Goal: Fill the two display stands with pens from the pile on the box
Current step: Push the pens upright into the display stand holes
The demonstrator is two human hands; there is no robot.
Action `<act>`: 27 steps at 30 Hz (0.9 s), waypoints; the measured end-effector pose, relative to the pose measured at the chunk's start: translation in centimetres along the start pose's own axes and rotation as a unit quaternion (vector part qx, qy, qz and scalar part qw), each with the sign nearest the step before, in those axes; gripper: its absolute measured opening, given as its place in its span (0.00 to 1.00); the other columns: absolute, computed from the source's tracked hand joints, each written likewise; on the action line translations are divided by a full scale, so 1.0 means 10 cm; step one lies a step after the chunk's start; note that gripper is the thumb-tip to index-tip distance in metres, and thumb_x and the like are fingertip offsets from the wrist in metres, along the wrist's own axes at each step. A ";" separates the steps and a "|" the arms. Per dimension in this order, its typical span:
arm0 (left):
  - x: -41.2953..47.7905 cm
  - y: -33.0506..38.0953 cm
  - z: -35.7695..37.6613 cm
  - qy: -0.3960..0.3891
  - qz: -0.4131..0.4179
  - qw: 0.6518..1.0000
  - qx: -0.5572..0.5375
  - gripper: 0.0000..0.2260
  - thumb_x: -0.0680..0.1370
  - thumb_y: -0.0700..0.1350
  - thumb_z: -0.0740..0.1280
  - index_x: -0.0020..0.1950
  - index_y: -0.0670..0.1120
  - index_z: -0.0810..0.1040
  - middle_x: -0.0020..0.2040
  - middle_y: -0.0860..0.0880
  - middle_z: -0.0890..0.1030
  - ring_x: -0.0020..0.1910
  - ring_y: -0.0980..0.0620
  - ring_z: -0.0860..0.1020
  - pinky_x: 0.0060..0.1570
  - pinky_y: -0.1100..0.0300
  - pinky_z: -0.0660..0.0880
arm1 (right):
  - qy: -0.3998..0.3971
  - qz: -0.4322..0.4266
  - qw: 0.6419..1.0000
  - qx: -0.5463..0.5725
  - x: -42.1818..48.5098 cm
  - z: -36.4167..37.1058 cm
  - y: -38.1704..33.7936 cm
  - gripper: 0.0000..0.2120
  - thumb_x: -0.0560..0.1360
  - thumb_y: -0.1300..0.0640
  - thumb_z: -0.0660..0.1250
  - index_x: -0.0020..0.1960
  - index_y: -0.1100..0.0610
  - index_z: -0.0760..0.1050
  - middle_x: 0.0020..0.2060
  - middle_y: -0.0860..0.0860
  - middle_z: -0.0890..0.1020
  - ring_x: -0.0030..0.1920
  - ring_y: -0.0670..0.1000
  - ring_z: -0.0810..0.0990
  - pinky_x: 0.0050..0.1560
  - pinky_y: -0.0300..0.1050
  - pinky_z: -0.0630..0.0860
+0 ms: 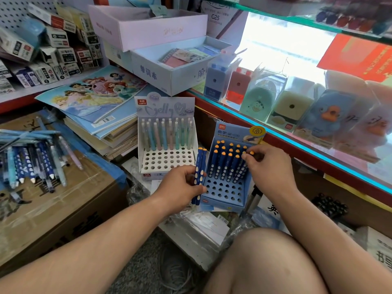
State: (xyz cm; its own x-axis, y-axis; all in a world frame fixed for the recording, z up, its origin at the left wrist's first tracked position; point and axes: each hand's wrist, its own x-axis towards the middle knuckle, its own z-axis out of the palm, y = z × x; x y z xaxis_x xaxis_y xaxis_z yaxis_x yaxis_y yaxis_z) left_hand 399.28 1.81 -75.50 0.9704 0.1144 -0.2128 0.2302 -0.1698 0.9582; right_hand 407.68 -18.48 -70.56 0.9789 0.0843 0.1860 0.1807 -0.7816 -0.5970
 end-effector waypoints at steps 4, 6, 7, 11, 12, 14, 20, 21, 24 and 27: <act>0.00 -0.01 0.00 -0.007 0.002 1.000 -0.001 0.13 0.75 0.35 0.75 0.49 0.53 0.83 0.47 0.51 0.87 0.50 0.52 0.85 0.52 0.57 0.83 | -0.011 0.014 1.000 -0.013 0.00 0.02 0.01 0.07 0.76 0.51 0.75 0.51 0.52 0.80 0.39 0.45 0.81 0.43 0.48 0.80 0.46 0.49 0.78; 0.00 -0.01 0.01 -0.009 0.000 1.000 -0.002 0.12 0.75 0.35 0.75 0.50 0.53 0.84 0.47 0.51 0.87 0.50 0.52 0.85 0.51 0.57 0.83 | -0.032 0.020 0.999 -0.033 0.01 0.04 0.02 0.09 0.75 0.50 0.76 0.48 0.53 0.79 0.38 0.47 0.81 0.41 0.48 0.80 0.45 0.50 0.79; 0.00 0.00 0.01 -0.010 -0.001 1.000 -0.005 0.12 0.76 0.35 0.75 0.51 0.52 0.84 0.47 0.51 0.87 0.50 0.53 0.85 0.51 0.57 0.83 | -0.039 0.020 0.998 -0.044 0.02 0.05 0.02 0.09 0.74 0.50 0.77 0.48 0.53 0.79 0.37 0.47 0.81 0.41 0.49 0.80 0.44 0.50 0.79; -0.01 0.01 0.01 -0.014 -0.004 1.000 -0.001 0.11 0.76 0.35 0.75 0.53 0.50 0.83 0.48 0.51 0.87 0.50 0.53 0.85 0.51 0.59 0.83 | -0.047 0.027 0.996 -0.074 0.03 0.05 -0.02 0.13 0.72 0.47 0.78 0.49 0.51 0.78 0.39 0.46 0.81 0.43 0.50 0.81 0.47 0.54 0.81; -0.01 0.02 0.02 -0.016 -0.004 1.000 -0.001 0.11 0.76 0.35 0.75 0.54 0.49 0.84 0.48 0.51 0.87 0.50 0.53 0.85 0.50 0.60 0.83 | -0.044 0.030 0.995 -0.085 0.01 0.02 -0.05 0.15 0.72 0.44 0.77 0.50 0.49 0.76 0.39 0.45 0.81 0.43 0.50 0.81 0.47 0.54 0.81; -0.02 0.03 0.02 -0.024 0.000 1.000 0.002 0.11 0.76 0.35 0.75 0.54 0.48 0.83 0.49 0.51 0.87 0.50 0.53 0.85 0.49 0.63 0.82 | -0.019 0.021 0.994 -0.103 -0.02 -0.02 -0.09 0.16 0.73 0.40 0.75 0.50 0.48 0.74 0.40 0.44 0.80 0.43 0.49 0.80 0.46 0.53 0.80; -0.03 0.08 0.07 -0.070 0.020 0.997 0.016 0.13 0.75 0.35 0.76 0.53 0.51 0.83 0.47 0.49 0.86 0.50 0.48 0.84 0.52 0.54 0.83 | -0.129 -0.062 0.979 0.147 -0.20 0.04 -0.33 0.04 0.77 0.50 0.73 0.51 0.45 0.80 0.41 0.46 0.84 0.41 0.46 0.83 0.44 0.44 0.81; -0.03 0.07 0.09 -0.076 0.024 0.997 0.020 0.13 0.75 0.36 0.76 0.52 0.53 0.83 0.46 0.50 0.86 0.50 0.47 0.84 0.52 0.52 0.83 | -0.147 -0.069 0.974 0.155 -0.20 0.06 -0.33 0.05 0.77 0.51 0.73 0.52 0.45 0.80 0.41 0.46 0.84 0.41 0.46 0.83 0.44 0.42 0.81; -0.04 0.05 0.11 -0.088 0.032 0.995 0.032 0.13 0.75 0.36 0.76 0.52 0.53 0.83 0.43 0.53 0.85 0.46 0.52 0.84 0.50 0.53 0.83 | -0.178 -0.077 0.966 0.171 -0.20 0.05 -0.34 0.05 0.78 0.56 0.73 0.49 0.46 0.80 0.38 0.47 0.84 0.38 0.45 0.84 0.37 0.35 0.79; -0.04 0.06 0.11 -0.087 0.035 0.995 0.044 0.13 0.75 0.37 0.76 0.52 0.54 0.82 0.44 0.52 0.86 0.43 0.57 0.83 0.47 0.60 0.82 | -0.183 -0.074 0.964 0.177 -0.22 0.03 -0.32 0.02 0.78 0.56 0.72 0.48 0.50 0.81 0.38 0.50 0.85 0.39 0.47 0.85 0.40 0.44 0.83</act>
State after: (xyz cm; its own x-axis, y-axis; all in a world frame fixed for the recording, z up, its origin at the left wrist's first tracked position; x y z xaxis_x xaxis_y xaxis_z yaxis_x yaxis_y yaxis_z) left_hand 399.15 0.60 -75.02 0.9805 -0.0715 -0.1829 0.1590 -0.2572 0.9532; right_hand 405.01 -16.04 -69.27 0.8965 0.4413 0.0395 0.2780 -0.4907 -0.8258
